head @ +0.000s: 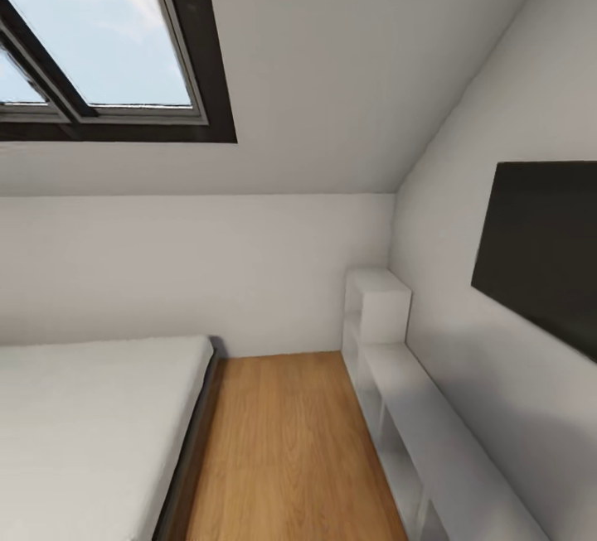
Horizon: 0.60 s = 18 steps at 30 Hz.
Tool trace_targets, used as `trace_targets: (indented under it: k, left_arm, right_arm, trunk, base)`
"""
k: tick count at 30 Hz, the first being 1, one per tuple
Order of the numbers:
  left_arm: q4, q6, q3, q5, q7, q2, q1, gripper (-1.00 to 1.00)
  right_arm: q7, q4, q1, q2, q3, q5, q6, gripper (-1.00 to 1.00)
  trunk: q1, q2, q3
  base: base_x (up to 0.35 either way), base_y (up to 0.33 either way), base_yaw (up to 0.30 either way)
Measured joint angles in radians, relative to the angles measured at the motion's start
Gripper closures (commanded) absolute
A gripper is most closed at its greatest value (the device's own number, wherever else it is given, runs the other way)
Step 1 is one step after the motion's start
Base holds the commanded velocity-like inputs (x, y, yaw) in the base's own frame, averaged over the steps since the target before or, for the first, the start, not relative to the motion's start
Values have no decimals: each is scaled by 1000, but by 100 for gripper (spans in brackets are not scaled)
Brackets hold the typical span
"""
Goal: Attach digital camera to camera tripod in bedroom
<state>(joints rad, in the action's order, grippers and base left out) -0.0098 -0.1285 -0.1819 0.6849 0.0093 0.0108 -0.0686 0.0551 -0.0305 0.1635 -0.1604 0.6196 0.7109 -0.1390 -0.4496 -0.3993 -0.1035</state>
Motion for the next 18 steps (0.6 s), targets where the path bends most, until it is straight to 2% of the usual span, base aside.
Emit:
trace_targets:
  k: [18]
  left_arm:
    - [0,0,0,0,0,0,0,100]
  right_arm:
    - [3,0,0,-1,0,0,0,-100]
  trunk:
    - [0,0,-11]
  base:
    - [0,0,264]
